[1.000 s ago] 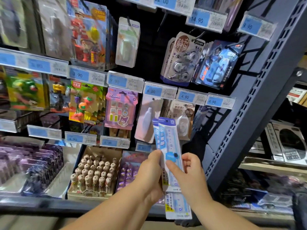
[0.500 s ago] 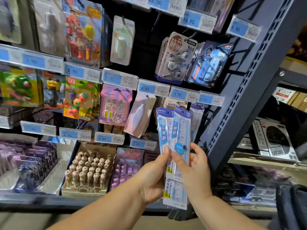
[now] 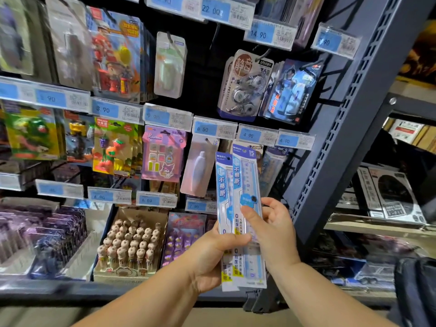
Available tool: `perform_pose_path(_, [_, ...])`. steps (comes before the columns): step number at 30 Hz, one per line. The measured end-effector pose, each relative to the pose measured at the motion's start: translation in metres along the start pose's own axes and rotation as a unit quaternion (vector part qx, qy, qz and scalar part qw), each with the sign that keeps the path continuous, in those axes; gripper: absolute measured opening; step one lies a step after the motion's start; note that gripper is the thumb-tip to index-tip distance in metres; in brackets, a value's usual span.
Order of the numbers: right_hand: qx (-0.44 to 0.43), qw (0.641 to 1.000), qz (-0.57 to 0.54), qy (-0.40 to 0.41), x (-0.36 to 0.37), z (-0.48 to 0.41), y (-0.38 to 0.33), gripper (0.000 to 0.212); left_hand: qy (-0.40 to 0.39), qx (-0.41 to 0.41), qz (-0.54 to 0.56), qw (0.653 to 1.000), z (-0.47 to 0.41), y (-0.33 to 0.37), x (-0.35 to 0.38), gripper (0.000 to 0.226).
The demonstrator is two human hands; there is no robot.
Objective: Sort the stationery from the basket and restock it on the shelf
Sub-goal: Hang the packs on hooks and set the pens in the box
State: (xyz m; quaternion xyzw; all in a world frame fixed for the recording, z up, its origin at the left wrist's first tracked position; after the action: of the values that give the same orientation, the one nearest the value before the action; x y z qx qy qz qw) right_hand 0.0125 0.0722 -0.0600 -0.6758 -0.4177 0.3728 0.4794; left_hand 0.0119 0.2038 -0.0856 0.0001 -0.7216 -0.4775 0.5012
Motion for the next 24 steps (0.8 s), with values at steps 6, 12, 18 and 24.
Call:
perform_pose_path(6, [-0.014, 0.998, 0.065, 0.003, 0.001, -0.006, 0.008, 0.032, -0.018, -0.007, -0.023, 1.0, 0.001, 0.0, 0.003, 0.073])
perform_pose_path(12, [-0.005, 0.998, 0.049, -0.032, 0.006, -0.006, 0.011, 0.084, 0.014, 0.017, -0.157, 0.987, 0.002, 0.007, 0.008, 0.071])
perform_pose_path(18, [0.014, 0.999, 0.019, -0.044, 0.003, -0.007, 0.003, 0.07, 0.03, 0.002, -0.175, 0.984, 0.005, 0.009, 0.009, 0.067])
perform_pose_path(24, [0.025, 0.999, 0.006, -0.027, -0.002, -0.012, 0.006, 0.066, 0.034, -0.013, -0.133, 0.99, 0.005, 0.011, 0.008, 0.061])
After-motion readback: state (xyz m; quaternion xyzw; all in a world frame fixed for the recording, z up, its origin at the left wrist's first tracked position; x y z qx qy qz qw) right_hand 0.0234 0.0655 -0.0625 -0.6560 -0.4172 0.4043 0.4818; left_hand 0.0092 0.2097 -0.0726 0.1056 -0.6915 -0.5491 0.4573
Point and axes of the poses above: each hand's wrist, its own z-axis away from the middle knuckle, its own x-axis out of the palm, y = z × x, the point moved 1 cm from there along -z, towards the middle knuckle, and after that the axes turned 4 degrees about z, right-handed, at the moved point
